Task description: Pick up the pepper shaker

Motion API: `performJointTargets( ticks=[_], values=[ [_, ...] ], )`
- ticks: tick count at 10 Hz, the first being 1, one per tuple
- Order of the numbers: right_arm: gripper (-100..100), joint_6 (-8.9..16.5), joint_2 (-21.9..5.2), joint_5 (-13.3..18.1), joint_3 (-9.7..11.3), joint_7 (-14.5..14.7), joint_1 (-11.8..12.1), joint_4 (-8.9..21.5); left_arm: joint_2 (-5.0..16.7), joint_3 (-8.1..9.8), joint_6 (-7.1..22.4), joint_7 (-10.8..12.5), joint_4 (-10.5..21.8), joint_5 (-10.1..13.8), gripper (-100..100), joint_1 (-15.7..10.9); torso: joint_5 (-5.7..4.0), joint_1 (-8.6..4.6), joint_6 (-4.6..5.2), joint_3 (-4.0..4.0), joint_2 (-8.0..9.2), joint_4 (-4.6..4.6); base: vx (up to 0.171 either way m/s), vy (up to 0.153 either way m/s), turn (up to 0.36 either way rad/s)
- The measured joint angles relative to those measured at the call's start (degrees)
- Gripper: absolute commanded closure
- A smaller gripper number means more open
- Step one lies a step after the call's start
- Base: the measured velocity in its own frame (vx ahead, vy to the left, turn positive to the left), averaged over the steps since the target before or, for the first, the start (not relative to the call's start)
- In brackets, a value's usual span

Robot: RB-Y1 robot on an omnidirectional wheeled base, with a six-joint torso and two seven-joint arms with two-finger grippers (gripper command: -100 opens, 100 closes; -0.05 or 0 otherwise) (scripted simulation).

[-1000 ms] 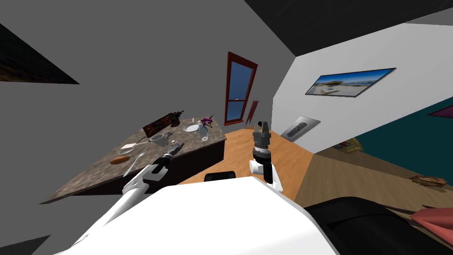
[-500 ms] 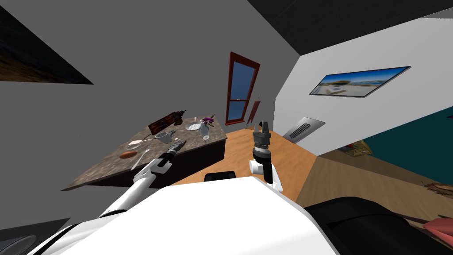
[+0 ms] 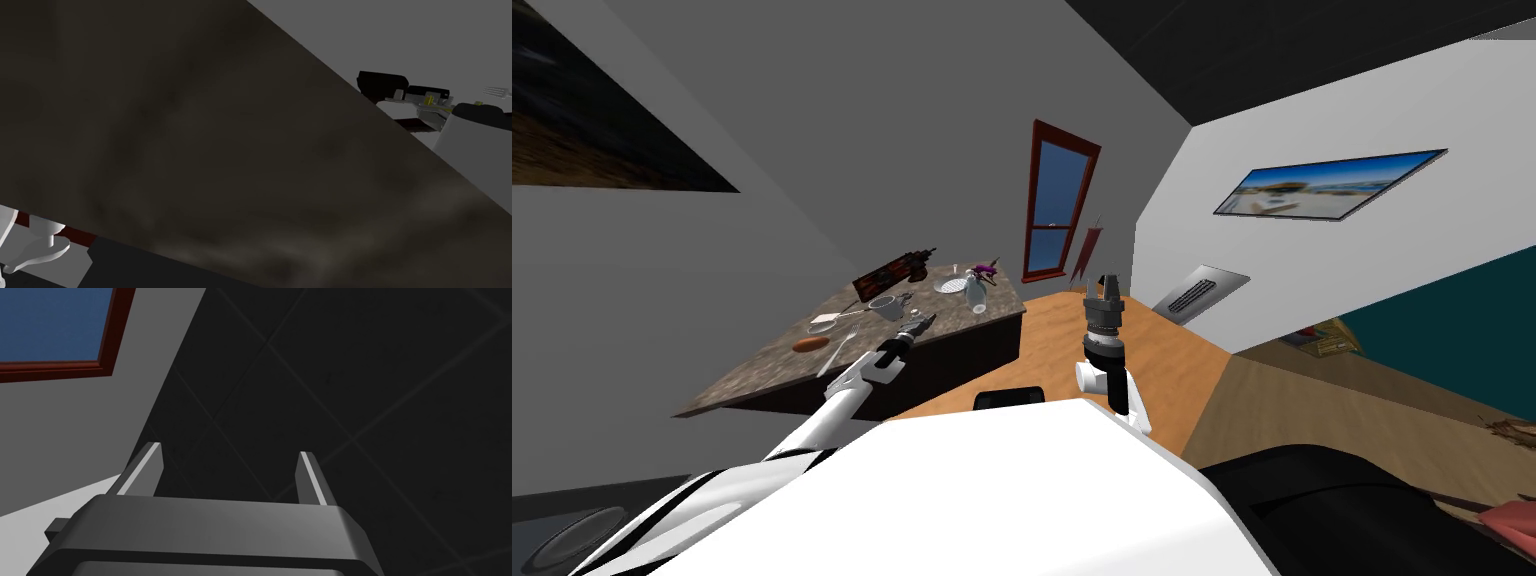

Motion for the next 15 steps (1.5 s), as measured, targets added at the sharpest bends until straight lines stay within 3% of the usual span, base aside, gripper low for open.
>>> performJointTargets(
  ticks=[4, 7, 8, 12, 13, 14, 15],
  values=[
    [0, 0.0, 0.0, 0.0, 0.0, 0.0, -0.01, 0.0, 0.51, -2.15, -2.26, -1.15, 9.53, 0.56, -100, -8.01, -0.01, -0.05, 0.01, 0.08, 0.14, 0.04, -0.055, -0.011, 0.069],
    [0, 0.0, 0.0, 0.0, 0.0, 0.0, 0.0, 0.0, 1.1, -3.82, -2.89, -1.39, 14.17, 0.93, -100, -12.7, -0.01, -0.04, 0.01, 0.04, 0.06, 0.02, -0.025, -0.005, 0.012],
    [0, 0.0, 0.0, 0.0, 0.0, 0.0, 0.0, 0.0, 1.13, -3.88, -2.74, -1.29, 14.16, 0.94, 100, -12.77, 0.0, -0.02, 0.0, 0.01, 0.01, 0.0, 0.0, 0.0, 0.0],
    [0, 0.0, 0.0, 0.0, 0.0, 0.0, 0.0, 0.0, 1.14, -3.87, -2.74, -1.31, 14.16, 0.93, 100, -12.76, 0.01, -0.01, 0.0, -0.02, -0.04, -0.01, 0.0, 0.0, 0.0],
    [0, 0.0, 0.0, 0.0, 0.0, 0.0, 0.0, 0.0, 1.13, -3.87, -2.75, -1.31, 14.16, 0.93, 0, -12.76, 0.0, -0.01, 0.0, -0.02, -0.04, -0.01, 0.0, 0.0, 0.0],
    [0, 0.0, 0.0, 0.0, 0.0, 0.0, 0.0, 0.0, 1.13, -3.87, -2.75, -1.31, 14.16, 0.93, 100, -12.76, 0.0, -0.01, -0.01, -0.02, -0.04, -0.01, 0.04, 0.008, -0.084],
    [0, 0.0, 0.0, 0.0, 0.0, 0.0, 0.0, 0.0, 0.93, -3.16, -2.43, -1.2, 12.97, 0.74, 100, -11.45, 0.05, 0.02, 0.04, -0.09, -0.15, -0.04, 0.056, 0.013, -0.049]
  ],
)
